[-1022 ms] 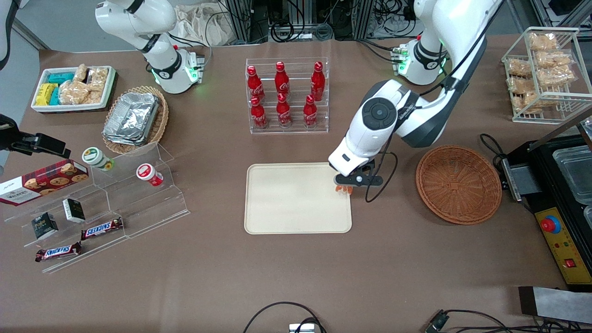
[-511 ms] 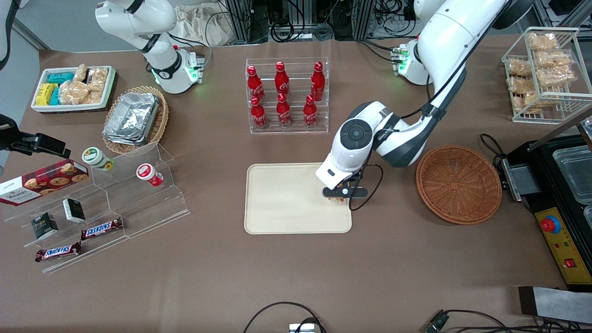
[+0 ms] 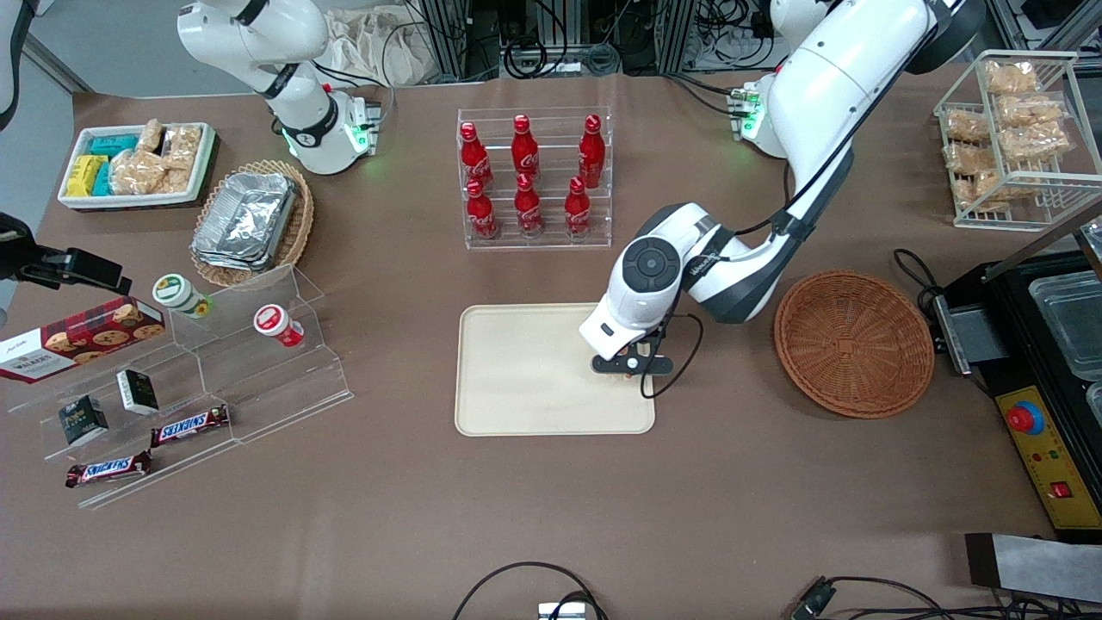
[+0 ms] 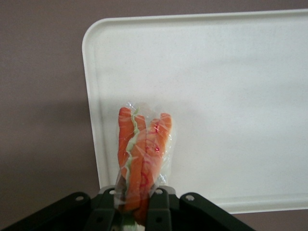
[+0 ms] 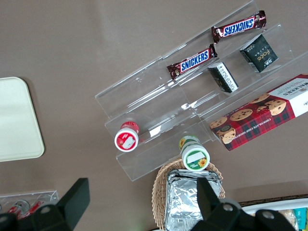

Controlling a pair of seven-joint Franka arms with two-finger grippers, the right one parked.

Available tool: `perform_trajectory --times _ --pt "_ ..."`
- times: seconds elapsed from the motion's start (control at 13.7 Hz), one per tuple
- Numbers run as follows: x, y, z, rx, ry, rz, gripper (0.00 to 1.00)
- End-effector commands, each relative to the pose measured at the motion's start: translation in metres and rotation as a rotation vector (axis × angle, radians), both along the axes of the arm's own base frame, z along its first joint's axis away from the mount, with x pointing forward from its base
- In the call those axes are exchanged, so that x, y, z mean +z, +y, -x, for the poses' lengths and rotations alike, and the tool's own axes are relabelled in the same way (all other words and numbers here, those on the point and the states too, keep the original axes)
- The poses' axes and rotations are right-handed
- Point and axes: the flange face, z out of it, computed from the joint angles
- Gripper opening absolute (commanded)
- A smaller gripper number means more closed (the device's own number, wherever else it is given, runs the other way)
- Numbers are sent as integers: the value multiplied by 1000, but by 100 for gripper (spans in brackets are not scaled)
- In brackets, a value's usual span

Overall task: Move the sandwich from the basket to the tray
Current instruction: 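Lower the sandwich onto the tray and open the left gripper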

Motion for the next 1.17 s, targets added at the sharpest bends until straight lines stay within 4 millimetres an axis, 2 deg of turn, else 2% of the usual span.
perform_trajectory --times 0.0,0.44,0.66,0.8,0.88,1.02,1.1 --pt "-7 -6 -5 3 -18 -6 18" --pt "-23 -8 -6 -1 -18 5 19" --pt "-28 -9 -8 1 -15 10 24" --pt "-33 -9 -8 7 -19 -1 32" --pt "-33 -9 -10 13 -29 -8 44" --pt "-33 -9 -10 11 -32 -10 77" --pt "-33 -9 -10 11 -32 -10 86"
